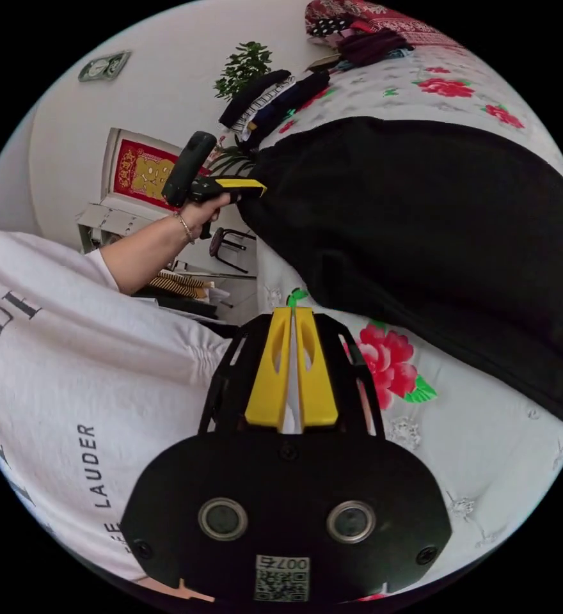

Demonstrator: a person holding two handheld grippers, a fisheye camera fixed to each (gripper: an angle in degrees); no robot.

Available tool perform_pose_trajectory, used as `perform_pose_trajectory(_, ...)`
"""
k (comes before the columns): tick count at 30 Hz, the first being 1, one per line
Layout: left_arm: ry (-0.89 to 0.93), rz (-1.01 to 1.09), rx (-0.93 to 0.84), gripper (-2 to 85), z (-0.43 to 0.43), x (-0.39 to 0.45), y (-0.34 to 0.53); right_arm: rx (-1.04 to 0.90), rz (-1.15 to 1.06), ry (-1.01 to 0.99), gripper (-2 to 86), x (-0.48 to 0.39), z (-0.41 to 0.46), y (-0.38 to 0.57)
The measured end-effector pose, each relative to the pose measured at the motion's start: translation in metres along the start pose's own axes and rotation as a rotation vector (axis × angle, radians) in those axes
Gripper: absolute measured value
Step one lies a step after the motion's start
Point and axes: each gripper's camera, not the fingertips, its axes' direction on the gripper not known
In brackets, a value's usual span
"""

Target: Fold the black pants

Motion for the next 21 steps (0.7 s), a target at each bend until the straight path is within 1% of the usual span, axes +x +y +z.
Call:
perform_pose_trajectory(2,0.068,-0.08,0.025,-0.6,-0.008,-0.017,0.012,0.06,0.018,0.033,1.8,0.01,-0.028,0.01)
perform_pose_trajectory(3,0.106,-0.136,0.082,-0.7,-0.021,-0.027,0.022,0.092,0.023,0.054,2.1,0.014,-0.04,0.015)
perform_pose_trajectory(4,0.129,-0.153,0.177,-0.7,-0.04,-0.032,0.032,0.16,0.042,0.118,2.6,0.025,-0.068,0.025)
perform_pose_trajectory(5,0.133,-0.148,0.223,-0.7,-0.05,-0.032,0.036,0.227,0.095,0.198,3.1,0.04,-0.1,0.037)
perform_pose_trajectory(6,0.141,-0.116,0.292,-0.5,-0.07,-0.026,0.04,0.299,0.173,0.265,3.7,0.06,-0.135,0.051)
perform_pose_trajectory(7,0.184,-0.056,0.353,-0.1,-0.087,-0.015,0.041,0.341,0.221,0.291,3.9,0.072,-0.153,0.059)
perform_pose_trajectory(8,0.22,-0.015,0.379,0.2,-0.094,-0.007,0.04,0.443,0.327,0.333,4.3,0.097,-0.19,0.079)
perform_pose_trajectory(9,0.305,0.072,0.413,1.8,-0.105,0.013,0.036,0.493,0.382,0.346,4.4,0.109,-0.208,0.089)
perform_pose_trajectory(10,0.391,0.16,0.419,4.3,-0.112,0.037,0.03,0.581,0.494,0.37,4.7,0.134,-0.242,0.109)
perform_pose_trajectory(12,0.451,0.277,0.388,7.1,-0.114,0.077,0.019,0.726,0.668,0.402,5.3,0.174,-0.294,0.141)
perform_pose_trajectory(14,0.427,0.354,0.333,7.4,-0.109,0.112,0.008,0.808,0.753,0.393,5.9,0.195,-0.322,0.156)
perform_pose_trajectory(16,0.34,0.366,0.241,4.6,-0.092,0.141,-0.007,0.856,0.806,0.392,6.1,0.211,-0.34,0.162)
perform_pose_trajectory(18,0.335,0.369,0.158,1.3,-0.076,0.152,-0.019,0.856,0.84,0.404,5.8,0.23,-0.355,0.159)
perform_pose_trajectory(21,0.309,0.42,0.144,-0.6,-0.077,0.149,-0.029,0.804,0.866,0.397,4.6,0.25,-0.361,0.152)
